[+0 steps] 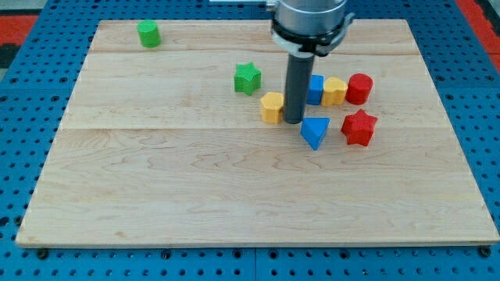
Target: Slide the yellow hexagon to the center and left a bit
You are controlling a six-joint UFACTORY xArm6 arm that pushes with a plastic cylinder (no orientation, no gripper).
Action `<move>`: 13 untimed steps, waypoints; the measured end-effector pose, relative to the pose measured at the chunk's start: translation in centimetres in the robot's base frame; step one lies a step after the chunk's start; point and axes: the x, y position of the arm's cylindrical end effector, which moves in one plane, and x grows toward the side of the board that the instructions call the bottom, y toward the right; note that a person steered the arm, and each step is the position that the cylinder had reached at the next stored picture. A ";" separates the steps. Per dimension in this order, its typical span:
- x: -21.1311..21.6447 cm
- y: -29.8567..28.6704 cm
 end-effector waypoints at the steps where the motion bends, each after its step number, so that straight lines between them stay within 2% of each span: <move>1: 1.5 -3.4; 2: 0.2 -6.4; 3: -0.2 -4.2; 4: 3.8 -2.8; 5: 3.2 -1.8; 7: -5.7 -1.8; 9: -12.2 0.1; 10: -14.7 -0.8; 11: -15.9 1.6; 12: -16.3 6.6; 13: -18.1 2.9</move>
